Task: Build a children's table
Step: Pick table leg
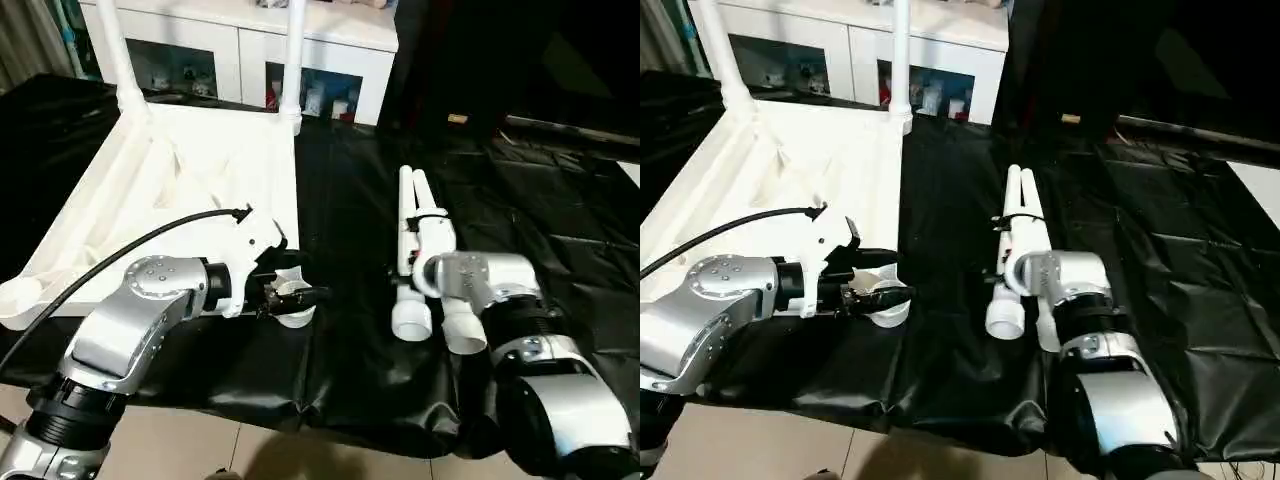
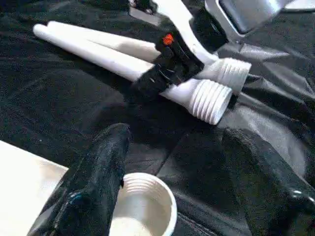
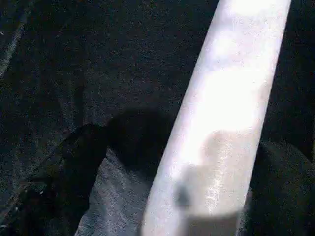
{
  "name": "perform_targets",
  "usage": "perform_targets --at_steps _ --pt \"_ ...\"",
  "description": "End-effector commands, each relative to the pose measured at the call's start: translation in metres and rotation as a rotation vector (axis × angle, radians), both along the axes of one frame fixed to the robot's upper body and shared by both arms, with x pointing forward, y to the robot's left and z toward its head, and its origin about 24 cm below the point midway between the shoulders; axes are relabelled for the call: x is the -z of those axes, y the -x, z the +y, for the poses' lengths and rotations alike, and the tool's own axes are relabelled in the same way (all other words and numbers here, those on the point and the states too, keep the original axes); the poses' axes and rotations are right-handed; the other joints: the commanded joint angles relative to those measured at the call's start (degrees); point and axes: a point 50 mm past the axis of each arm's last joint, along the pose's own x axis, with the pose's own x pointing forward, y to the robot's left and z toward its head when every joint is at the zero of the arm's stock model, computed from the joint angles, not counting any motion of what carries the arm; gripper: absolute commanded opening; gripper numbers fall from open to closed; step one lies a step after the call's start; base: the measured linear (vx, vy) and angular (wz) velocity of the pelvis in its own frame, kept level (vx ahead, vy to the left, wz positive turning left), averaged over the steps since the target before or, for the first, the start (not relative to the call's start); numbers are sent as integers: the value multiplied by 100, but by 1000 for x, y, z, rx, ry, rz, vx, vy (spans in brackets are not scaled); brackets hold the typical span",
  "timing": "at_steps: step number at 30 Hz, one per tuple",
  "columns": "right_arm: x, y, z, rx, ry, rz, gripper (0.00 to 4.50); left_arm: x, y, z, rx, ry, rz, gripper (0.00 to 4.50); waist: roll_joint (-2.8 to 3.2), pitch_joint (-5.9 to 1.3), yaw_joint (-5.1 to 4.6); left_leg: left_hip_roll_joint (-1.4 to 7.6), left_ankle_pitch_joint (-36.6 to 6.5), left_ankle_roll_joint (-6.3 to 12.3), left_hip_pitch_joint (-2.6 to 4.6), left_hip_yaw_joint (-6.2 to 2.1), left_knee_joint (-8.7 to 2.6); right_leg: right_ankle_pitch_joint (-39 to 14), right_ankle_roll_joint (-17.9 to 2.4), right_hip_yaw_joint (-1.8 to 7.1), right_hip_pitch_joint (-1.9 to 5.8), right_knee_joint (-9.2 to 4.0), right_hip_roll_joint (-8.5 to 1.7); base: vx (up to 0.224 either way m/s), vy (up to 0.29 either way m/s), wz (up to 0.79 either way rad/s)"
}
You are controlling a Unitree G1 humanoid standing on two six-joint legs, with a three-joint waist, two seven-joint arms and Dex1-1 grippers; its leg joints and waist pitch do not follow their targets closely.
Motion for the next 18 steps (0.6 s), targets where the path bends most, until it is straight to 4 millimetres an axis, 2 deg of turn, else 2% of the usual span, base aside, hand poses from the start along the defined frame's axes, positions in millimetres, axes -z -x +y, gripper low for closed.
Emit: perform_targets --at_steps 1,2,3,4,5,6,9,12,18 --pt "2 -1 -3 20 -24 11 412 -2 -1 -4 18 -16 -12 368 93 -353 6 257 -595 -366 36 -49 -440 -353 -1026 279 256 -386 -444 0 0 0" --pt "2 -1 -2 21 -27 13 403 -2 -2 -5 12 -21 -20 375 67 -349 3 257 -624 -364 34 -46 -441 -396 -1031 281 256 -392 -444 0 0 0" --pt "2 -1 -2 21 -27 13 403 -2 -3 -5 8 -23 -23 375 72 -349 5 255 -643 -363 35 -46 -440 -435 -1030 280 254 -393 -444 0 0 0" --pt "3 -1 -2 21 -29 14 377 -3 -6 -5 -10 -24 -36 376 77 -345 7 256 -674 -361 33 -47 -442 -504 -1024 284 255 -401 -451 0 0 0" --pt "3 -1 -2 21 -29 14 373 -3 -6 -5 -10 -24 -36 389 78 -341 5 257 -703 -366 35 -48 -445 -547 -1018 282 250 -406 -447 0 0 0" --pt "2 -2 -1 25 -44 10 368 -2 -12 -4 -69 -44 -65 402 117 -347 6 262 -719 -384 44 -50 -444 -534 -1004 284 247 -404 -448 0 0 0" --pt "2 -4 0 34 -69 2 333 -4 -14 -7 -97 -24 -101 423 68 -351 6 264 -726 -370 34 -59 -445 -551 -976 281 262 -412 -453 0 0 0" --pt "2 -4 0 36 -76 1 311 -5 -14 -9 -96 1 -104 449 79 -357 9 262 -621 -352 23 -53 -436 -432 -1039 279 264 -397 -457 0 0 0" --pt "4 -4 4 34 -89 -5 260 -9 -14 -12 -108 55 -172 450 81 -356 14 268 -661 -299 22 -58 -437 -417 -1077 274 265 -404 -459 0 0 0"
